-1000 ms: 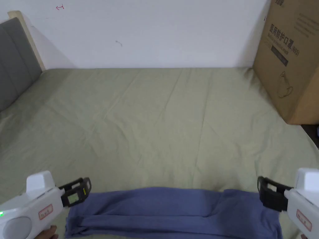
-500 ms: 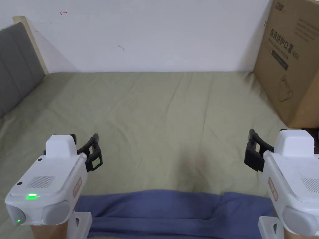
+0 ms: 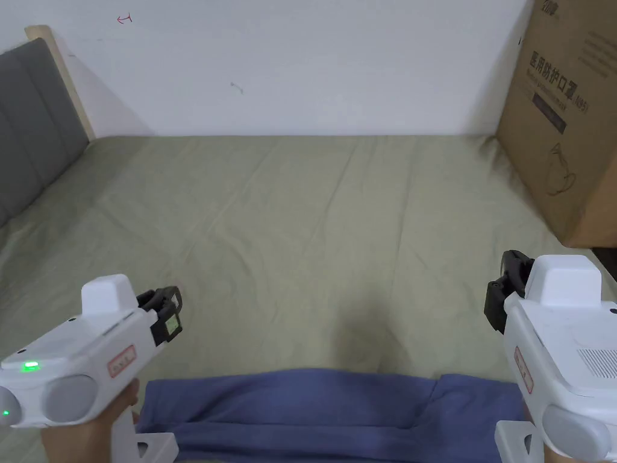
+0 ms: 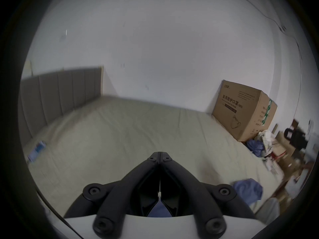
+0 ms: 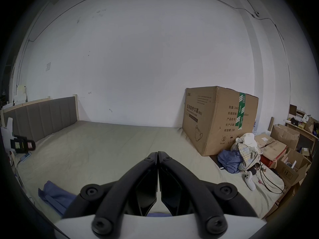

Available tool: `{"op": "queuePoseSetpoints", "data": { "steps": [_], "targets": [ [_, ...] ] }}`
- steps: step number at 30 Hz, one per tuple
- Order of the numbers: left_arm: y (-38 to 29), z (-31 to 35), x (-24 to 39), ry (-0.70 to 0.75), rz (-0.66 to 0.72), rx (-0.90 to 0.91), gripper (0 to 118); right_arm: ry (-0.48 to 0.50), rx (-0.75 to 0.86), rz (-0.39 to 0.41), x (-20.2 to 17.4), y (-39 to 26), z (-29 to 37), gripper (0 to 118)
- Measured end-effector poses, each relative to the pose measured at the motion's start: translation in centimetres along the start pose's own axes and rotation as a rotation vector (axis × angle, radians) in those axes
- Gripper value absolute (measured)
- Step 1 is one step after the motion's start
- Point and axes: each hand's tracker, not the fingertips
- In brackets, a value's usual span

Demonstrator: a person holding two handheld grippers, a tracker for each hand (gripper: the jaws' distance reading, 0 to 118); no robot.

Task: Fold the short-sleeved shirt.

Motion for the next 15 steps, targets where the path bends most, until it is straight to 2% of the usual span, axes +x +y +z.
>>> {"op": "queuePoseSetpoints", "data": {
  "steps": [4, 10, 11, 13, 14, 15],
  "targets": [
    [-0.8, -1.7, -5.6, -0.1, 0.157, -0.168, 0, 0.001, -0.021, 0.013, -0.3, -0.3, -0.7, 0],
    [-3.4, -3.4, -11.7, -0.129, 0.266, -0.373, 2, 0.007, -0.064, 0.026, -0.9, -1.2, -2.0, 0],
    [-3.9, -3.6, -12.4, -0.137, 0.283, -0.402, 6, 0.008, -0.073, 0.026, -0.9, -1.4, -2.3, 0],
    [-4.8, -4.1, -13.8, -0.113, 0.296, -0.421, 31, 0.009, -0.092, 0.027, -1.1, -1.7, -2.8, 0],
    [-5.3, -4.4, -14.4, -0.1, 0.315, -0.44, 38, 0.011, -0.099, 0.028, -1.3, -1.8, -3.0, 0],
    [-5.9, -4.8, -15.0, -0.082, 0.342, -0.466, 38, 0.01, -0.106, 0.029, -1.4, -2.0, -3.2, 0]
  ]
}}
